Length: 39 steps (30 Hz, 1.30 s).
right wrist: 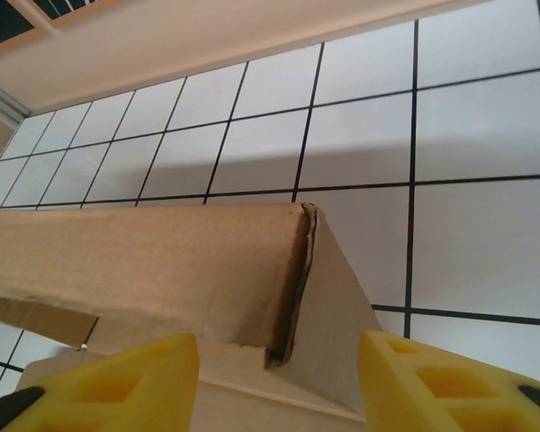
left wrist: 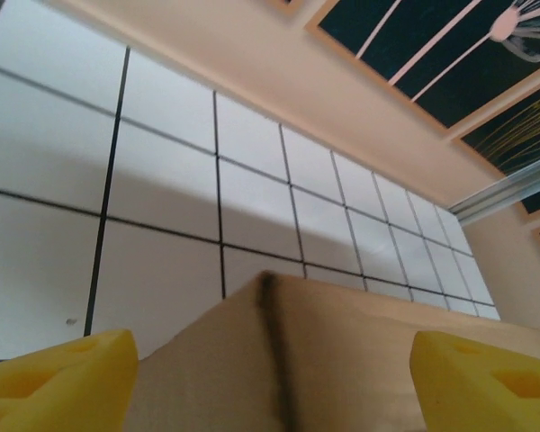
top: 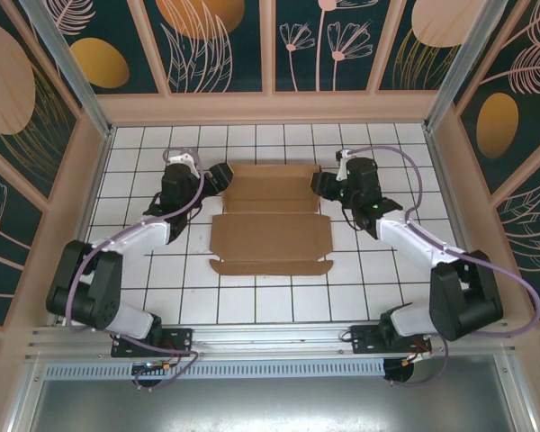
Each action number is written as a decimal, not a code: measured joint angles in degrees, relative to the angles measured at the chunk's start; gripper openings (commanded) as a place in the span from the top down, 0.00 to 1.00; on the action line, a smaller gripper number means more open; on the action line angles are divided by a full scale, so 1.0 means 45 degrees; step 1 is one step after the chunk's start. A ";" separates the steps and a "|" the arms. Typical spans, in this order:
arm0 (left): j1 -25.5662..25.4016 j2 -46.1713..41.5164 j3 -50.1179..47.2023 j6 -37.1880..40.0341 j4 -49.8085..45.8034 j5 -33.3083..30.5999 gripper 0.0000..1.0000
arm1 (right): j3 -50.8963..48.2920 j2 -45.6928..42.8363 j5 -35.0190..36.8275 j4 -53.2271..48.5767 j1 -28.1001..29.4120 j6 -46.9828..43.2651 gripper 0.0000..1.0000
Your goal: Fold the paper box
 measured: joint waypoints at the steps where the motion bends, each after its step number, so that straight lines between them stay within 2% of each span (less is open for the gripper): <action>1: -0.0010 -0.0389 0.0141 0.0219 -0.0325 -0.0141 0.19 | 0.0175 -0.0204 0.0015 -0.0296 0.0000 -0.0151 0.50; 3: -0.0015 -0.1321 0.0466 0.0680 -0.0933 -0.0447 0.19 | 0.0656 -0.0544 0.0068 -0.0879 0.0053 -0.0476 0.54; 8: -0.0015 -0.2968 0.0699 0.1200 -0.1865 -0.0612 0.25 | 0.1875 -0.0680 0.0092 -0.1904 0.0563 -0.1239 0.74; 12: -0.0015 -0.3531 0.0539 0.1311 -0.2861 -0.0607 0.28 | 0.2856 0.0175 0.0068 -0.2637 0.0894 -0.1540 0.86; 14: -0.0015 -0.3774 0.0350 0.1355 -0.3381 -0.0612 0.28 | 0.3293 0.0879 0.0146 -0.2929 0.0913 -0.1608 0.89; 25: -0.0015 -0.4784 0.0442 0.1617 -0.5343 -0.0607 0.27 | 0.5974 0.4318 0.0340 -0.4148 0.0311 -0.1632 0.90; 34: -0.0015 -0.4779 0.3604 0.1559 -0.6377 -0.0369 0.26 | 1.1045 0.9073 -0.0126 -0.5877 -0.1282 -0.1535 0.87; 36: -0.0015 -0.4779 0.4299 0.1515 -0.6411 -0.0253 0.26 | 1.1536 0.9782 -0.0146 -0.6169 -0.1574 -0.1496 0.86; 39: -0.0015 -0.4765 0.4872 0.1515 -0.6441 -0.0121 0.25 | 1.1108 1.0040 -0.0204 -0.6445 -0.1792 -0.1394 0.84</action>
